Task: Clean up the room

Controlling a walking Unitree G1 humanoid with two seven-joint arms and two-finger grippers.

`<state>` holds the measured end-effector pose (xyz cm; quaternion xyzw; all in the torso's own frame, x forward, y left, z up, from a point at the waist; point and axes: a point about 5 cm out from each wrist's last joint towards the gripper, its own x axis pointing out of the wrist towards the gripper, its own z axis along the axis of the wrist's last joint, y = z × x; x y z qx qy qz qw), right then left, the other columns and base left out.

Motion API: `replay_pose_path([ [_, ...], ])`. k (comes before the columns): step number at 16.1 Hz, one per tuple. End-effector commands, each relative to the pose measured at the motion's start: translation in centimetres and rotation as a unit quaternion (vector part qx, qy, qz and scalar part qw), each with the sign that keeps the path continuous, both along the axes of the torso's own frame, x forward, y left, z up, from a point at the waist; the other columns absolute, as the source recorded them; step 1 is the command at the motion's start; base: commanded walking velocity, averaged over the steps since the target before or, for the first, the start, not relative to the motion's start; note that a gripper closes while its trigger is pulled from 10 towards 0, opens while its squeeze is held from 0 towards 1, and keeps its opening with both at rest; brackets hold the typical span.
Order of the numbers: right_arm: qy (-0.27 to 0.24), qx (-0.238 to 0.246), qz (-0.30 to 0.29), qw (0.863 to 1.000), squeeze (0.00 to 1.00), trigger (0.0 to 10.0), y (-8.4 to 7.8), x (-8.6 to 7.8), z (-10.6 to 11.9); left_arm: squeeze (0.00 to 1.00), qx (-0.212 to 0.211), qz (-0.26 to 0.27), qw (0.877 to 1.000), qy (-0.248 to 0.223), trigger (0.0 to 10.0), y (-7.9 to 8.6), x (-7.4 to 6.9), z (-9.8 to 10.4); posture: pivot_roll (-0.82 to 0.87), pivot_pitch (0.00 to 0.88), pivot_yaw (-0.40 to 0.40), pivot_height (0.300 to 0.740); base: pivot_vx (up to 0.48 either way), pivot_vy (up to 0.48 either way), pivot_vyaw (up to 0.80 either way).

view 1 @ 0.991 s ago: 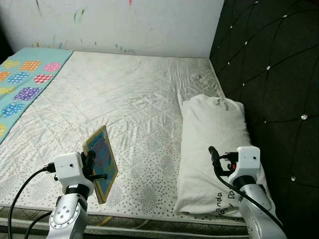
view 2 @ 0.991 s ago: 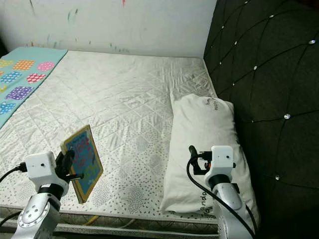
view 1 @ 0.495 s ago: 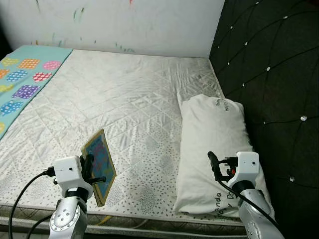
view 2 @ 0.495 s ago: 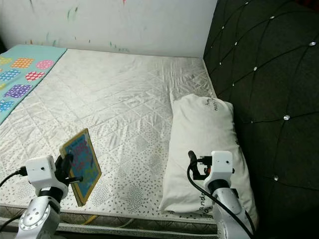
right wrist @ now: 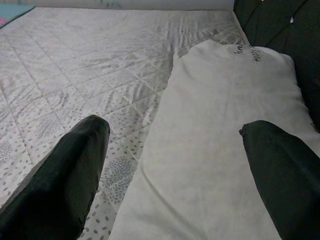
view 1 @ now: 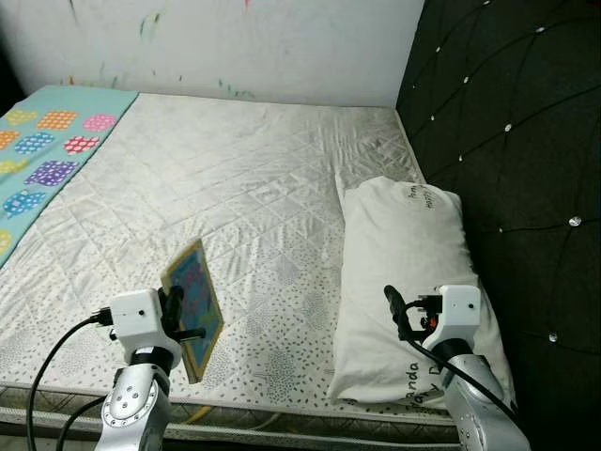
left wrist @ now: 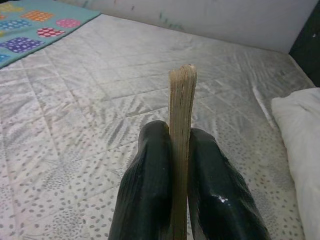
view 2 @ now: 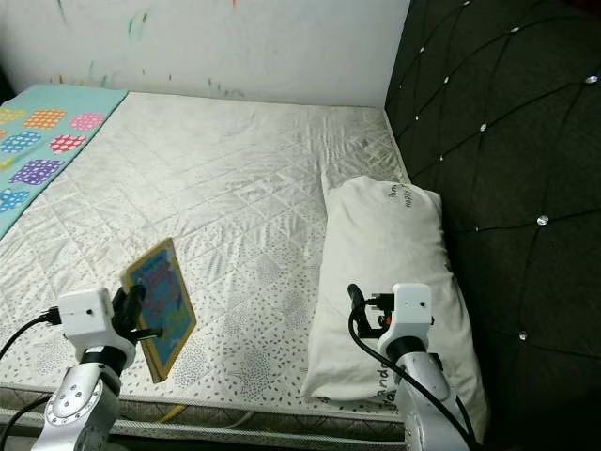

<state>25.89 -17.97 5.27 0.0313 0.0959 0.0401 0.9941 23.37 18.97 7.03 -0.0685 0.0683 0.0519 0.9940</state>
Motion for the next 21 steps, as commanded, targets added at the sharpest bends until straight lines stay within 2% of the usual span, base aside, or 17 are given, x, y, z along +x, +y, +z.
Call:
replay_pose_path([
  [1,-0.007,0.0,-0.003,1.0,0.0,10.0,-0.26,0.24,0.26,0.0,0.008,-0.012,0.999,-0.039,10.0,-0.33,0.54,1.6,-0.07,0.0,-0.017,0.74,0.0,0.0,0.0],
  [21,-0.013,-0.003,-0.002,1.0,0.0,10.0,-0.35,0.3,0.53,0.0,0.005,-0.01,0.999,-0.034,10.0,-0.44,0.45,1.42,-0.07,0.0,-0.023,0.74,0.0,0.0,0.0],
])
